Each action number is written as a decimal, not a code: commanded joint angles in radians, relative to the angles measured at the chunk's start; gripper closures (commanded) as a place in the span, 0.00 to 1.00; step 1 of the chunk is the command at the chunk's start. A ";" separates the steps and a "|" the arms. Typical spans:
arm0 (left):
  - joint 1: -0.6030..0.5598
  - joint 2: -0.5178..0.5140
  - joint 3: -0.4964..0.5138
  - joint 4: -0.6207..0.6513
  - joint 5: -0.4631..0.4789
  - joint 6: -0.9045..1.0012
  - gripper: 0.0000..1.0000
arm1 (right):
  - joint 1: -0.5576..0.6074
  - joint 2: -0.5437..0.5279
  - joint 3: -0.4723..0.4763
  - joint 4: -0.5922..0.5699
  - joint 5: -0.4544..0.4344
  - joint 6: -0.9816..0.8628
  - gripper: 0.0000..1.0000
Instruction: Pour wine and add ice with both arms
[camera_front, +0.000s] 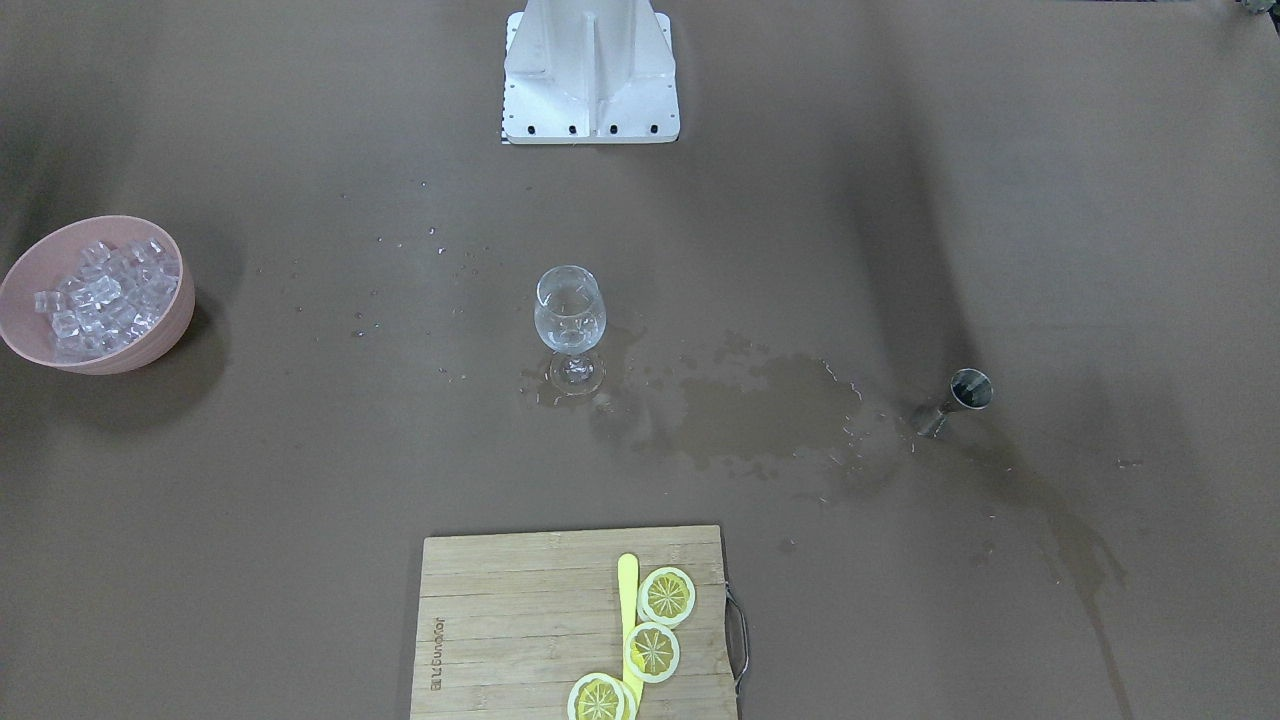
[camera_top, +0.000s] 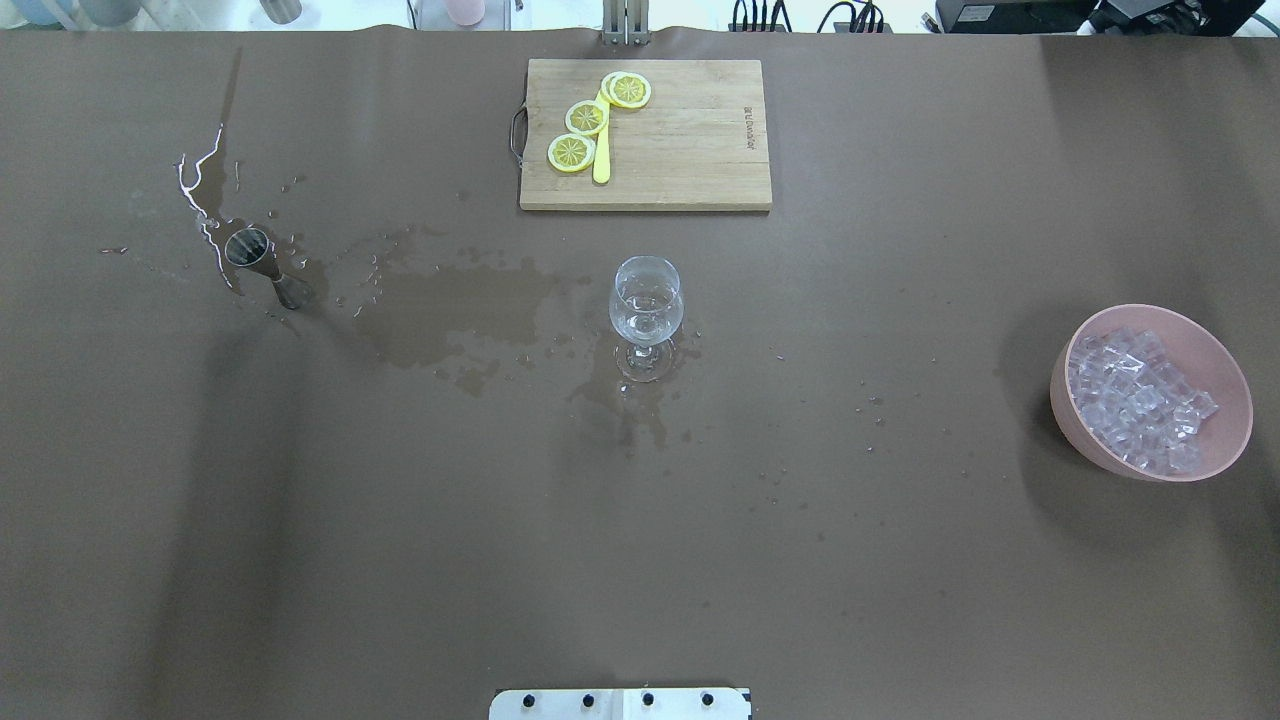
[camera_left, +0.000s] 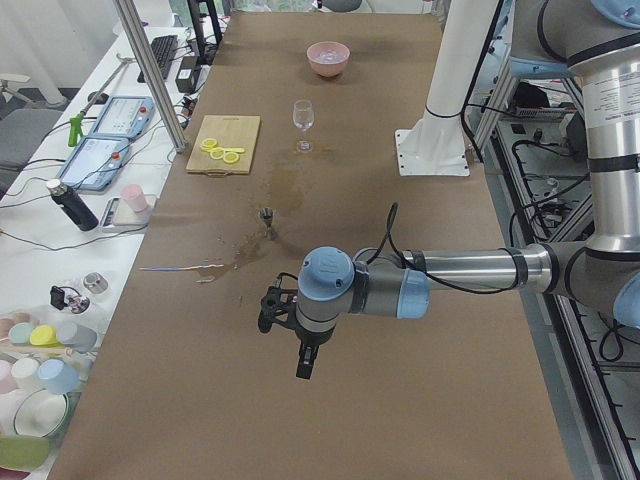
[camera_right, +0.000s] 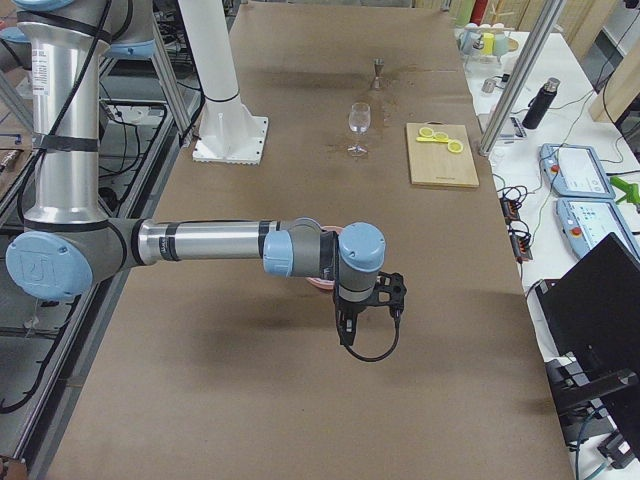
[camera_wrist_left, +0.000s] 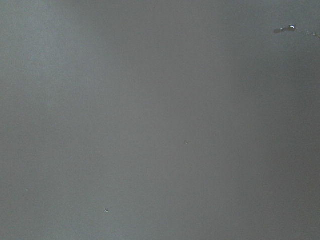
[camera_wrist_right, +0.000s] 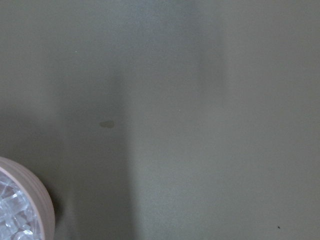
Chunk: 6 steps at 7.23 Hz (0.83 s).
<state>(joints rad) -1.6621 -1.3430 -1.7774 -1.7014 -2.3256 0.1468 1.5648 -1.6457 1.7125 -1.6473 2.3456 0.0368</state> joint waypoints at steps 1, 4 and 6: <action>0.001 -0.001 -0.026 -0.050 -0.053 -0.041 0.01 | 0.000 0.001 -0.004 0.000 0.020 0.000 0.00; 0.002 0.001 -0.020 -0.208 -0.089 -0.151 0.02 | 0.000 -0.003 0.012 0.001 0.060 0.000 0.00; 0.007 0.001 -0.011 -0.340 -0.089 -0.208 0.02 | 0.000 -0.002 0.013 0.001 0.125 0.000 0.00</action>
<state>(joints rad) -1.6575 -1.3420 -1.7941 -1.9586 -2.4135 -0.0164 1.5647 -1.6480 1.7230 -1.6460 2.4366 0.0368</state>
